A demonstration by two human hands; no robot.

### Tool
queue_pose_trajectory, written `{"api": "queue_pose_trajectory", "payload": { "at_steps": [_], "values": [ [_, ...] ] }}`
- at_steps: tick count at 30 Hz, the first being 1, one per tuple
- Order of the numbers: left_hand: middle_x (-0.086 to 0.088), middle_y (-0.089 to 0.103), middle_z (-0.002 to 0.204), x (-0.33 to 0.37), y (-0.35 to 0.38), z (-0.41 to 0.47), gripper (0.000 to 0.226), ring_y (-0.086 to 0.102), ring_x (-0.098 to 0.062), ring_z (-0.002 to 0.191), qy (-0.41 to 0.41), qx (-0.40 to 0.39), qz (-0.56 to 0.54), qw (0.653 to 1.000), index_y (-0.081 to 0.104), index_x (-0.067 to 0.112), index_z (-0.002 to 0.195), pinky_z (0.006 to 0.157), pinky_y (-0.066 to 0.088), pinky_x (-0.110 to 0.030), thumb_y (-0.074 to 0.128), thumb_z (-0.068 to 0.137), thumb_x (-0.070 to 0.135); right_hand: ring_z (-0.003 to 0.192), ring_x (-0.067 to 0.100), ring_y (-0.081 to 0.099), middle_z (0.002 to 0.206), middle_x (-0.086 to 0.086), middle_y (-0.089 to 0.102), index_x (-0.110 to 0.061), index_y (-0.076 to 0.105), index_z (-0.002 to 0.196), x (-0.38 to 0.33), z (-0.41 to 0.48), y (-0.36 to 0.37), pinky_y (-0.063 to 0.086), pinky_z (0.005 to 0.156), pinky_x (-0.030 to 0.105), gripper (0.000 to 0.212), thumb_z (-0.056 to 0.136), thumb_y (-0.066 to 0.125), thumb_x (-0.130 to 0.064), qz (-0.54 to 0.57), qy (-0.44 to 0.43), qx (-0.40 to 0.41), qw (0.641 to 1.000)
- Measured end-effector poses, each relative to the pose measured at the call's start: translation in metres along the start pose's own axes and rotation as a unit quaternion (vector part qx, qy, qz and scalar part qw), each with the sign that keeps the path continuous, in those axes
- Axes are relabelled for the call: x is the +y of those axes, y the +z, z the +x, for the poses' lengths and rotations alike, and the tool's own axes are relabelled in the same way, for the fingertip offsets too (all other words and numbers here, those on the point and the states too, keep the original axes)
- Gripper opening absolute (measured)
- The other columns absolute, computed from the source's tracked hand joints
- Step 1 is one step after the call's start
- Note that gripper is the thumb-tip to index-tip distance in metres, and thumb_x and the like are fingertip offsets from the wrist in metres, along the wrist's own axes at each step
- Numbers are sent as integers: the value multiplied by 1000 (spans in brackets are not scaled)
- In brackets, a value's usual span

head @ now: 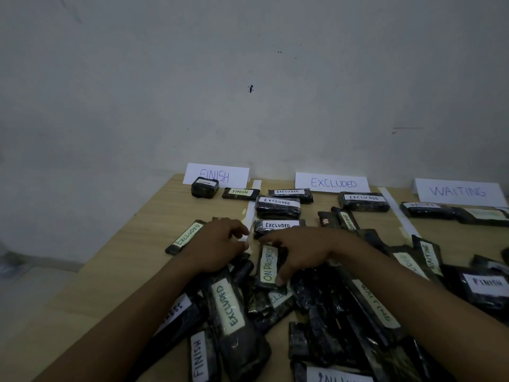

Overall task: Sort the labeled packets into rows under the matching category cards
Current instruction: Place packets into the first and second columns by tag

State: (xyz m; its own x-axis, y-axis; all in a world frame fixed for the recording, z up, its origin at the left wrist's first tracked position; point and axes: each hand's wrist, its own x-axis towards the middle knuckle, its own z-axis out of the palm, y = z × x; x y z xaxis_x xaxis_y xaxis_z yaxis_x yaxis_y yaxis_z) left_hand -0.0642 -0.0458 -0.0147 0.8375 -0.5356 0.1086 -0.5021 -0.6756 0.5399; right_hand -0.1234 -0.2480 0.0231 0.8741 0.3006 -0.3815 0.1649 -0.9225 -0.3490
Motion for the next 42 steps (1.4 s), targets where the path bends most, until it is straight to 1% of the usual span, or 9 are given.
{"api": "queue_pose_trajectory", "payload": {
  "at_steps": [4,8,13,18,23,27,31,38,42],
  "values": [
    [11,58,96,0,7,-5,19,56,-10,91,3,12,9,1000,66,25,108,78,44,-26,63,90,29,125,17,46,142,-6,45,-29,33,144,-2,-3,-3,40,105,33,106,55,88,-44,0,9,62,998],
    [7,63,104,-1,7,-7,20,58,-12,96,-1,15,3,1000,67,24,110,85,48,-31,60,92,27,100,19,63,112,-4,64,-28,58,113,11,-16,-5,54,88,37,50,70,83,-24,190,-6,146,971],
    [10,63,100,5,3,-6,17,59,-10,96,7,17,-9,1000,66,26,106,83,49,-31,62,91,28,83,37,69,91,10,74,-12,58,99,22,-47,-9,54,66,45,21,83,70,-8,391,-4,275,878],
    [13,64,100,37,3,-9,15,59,-2,92,65,9,-40,997,67,27,104,76,46,-20,64,89,26,49,29,62,77,25,69,-10,51,101,30,-86,-3,46,41,26,17,89,61,-8,521,-31,323,789],
    [17,65,99,93,14,-4,16,59,6,89,141,-41,-98,984,67,31,103,75,44,-8,65,89,23,47,28,59,83,24,67,-6,51,107,53,-136,14,45,40,28,32,78,64,-8,608,-55,369,701],
    [14,64,95,155,42,13,15,59,6,83,216,-78,-100,968,66,27,100,72,45,-10,67,88,19,44,25,56,78,17,69,-8,54,102,88,-191,25,44,39,26,59,51,84,-8,637,-48,443,629],
    [9,59,111,223,95,36,28,54,-3,101,293,-91,-60,950,62,26,116,88,45,-19,65,88,30,48,22,54,76,14,68,-8,54,96,137,-251,23,45,41,25,28,74,56,9,618,19,546,565],
    [5,21,157,289,186,73,69,22,-16,141,373,-144,81,913,24,37,148,113,25,-33,46,89,64,38,17,52,74,19,61,-3,52,103,257,-327,-13,40,38,24,23,83,56,8,446,237,649,569],
    [8,40,144,288,209,75,70,35,-13,129,368,-166,108,909,15,40,150,99,27,-24,37,90,68,40,13,54,73,13,63,-6,51,111,319,-337,-32,42,45,27,32,82,60,5,391,324,631,586]
  ]
}}
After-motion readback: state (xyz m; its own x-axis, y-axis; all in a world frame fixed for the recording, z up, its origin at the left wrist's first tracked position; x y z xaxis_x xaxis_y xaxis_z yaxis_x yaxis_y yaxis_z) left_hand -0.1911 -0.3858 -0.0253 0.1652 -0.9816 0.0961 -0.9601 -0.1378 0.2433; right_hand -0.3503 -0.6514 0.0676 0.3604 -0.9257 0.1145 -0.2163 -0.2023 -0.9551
